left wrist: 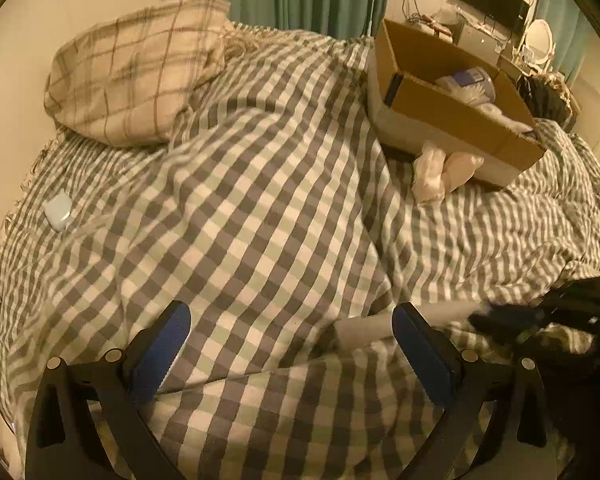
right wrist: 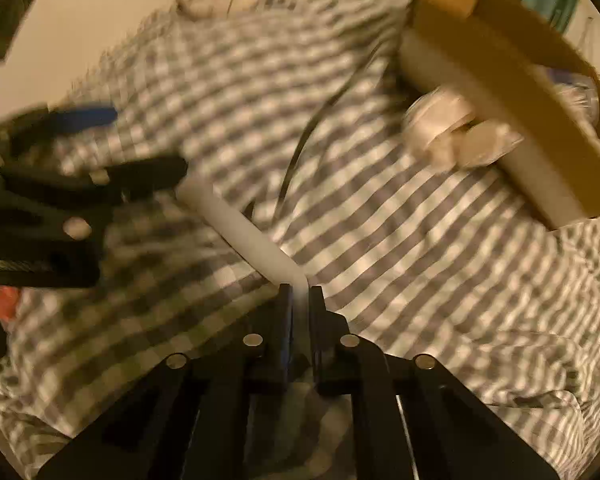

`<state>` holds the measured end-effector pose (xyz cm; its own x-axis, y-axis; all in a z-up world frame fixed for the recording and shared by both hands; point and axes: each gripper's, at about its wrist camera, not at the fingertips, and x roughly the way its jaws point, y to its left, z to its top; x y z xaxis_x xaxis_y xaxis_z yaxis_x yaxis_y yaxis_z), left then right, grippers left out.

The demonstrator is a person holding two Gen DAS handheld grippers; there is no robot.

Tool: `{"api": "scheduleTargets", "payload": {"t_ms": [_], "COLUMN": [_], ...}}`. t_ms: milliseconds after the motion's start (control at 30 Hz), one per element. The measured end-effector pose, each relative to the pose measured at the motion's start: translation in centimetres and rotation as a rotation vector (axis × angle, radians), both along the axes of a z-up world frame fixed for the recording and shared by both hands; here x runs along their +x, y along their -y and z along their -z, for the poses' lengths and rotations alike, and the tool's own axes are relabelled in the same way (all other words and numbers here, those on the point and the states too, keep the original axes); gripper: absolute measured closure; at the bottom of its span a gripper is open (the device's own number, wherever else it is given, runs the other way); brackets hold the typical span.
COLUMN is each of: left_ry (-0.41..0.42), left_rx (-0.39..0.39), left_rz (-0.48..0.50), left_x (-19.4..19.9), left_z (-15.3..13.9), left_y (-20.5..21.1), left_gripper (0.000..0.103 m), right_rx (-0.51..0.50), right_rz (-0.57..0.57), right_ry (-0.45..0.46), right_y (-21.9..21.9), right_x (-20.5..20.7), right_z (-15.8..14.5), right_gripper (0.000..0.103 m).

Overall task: Organize objects
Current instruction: 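Grasp the white plastic tube with the right gripper while the left gripper grasps the lace cloth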

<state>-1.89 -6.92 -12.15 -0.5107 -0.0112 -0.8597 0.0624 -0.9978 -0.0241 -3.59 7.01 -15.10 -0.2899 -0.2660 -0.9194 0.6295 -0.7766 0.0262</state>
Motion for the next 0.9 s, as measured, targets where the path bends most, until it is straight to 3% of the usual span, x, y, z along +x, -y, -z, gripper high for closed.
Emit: {"api": "scheduleTargets", "payload": {"t_ms": [167,300,567,900], "left_ry": [-0.023,-0.035,-0.022,0.002], "left_rx": [-0.002,-0.010,-0.008,0.011], "left_rz": [0.022,0.081,0.147,0.191], "left_x": [-1.2,-3.1,-8.0,-13.7], "left_z": [-1.3,-1.6,0.6,4.2], "left_y": [-1.4,-4.2,-9.1,-12.2], "left_gripper": [0.000,0.000,0.000,0.000], "right_rx": [-0.090,-0.127,-0.191,-0.235], "right_rz": [0.164,0.273,0.466,0.523], "right_ry": [-0.126,-0.169,-0.166,-0.144], "right_y": [-4.2,-7.9,-15.1,-17.2], "right_x": [-0.9,-2.6,-5.3,-7.3], "right_z": [-4.5,-6.2,-6.4,-5.3], "right_gripper": [0.096,0.096,0.096,0.096]}}
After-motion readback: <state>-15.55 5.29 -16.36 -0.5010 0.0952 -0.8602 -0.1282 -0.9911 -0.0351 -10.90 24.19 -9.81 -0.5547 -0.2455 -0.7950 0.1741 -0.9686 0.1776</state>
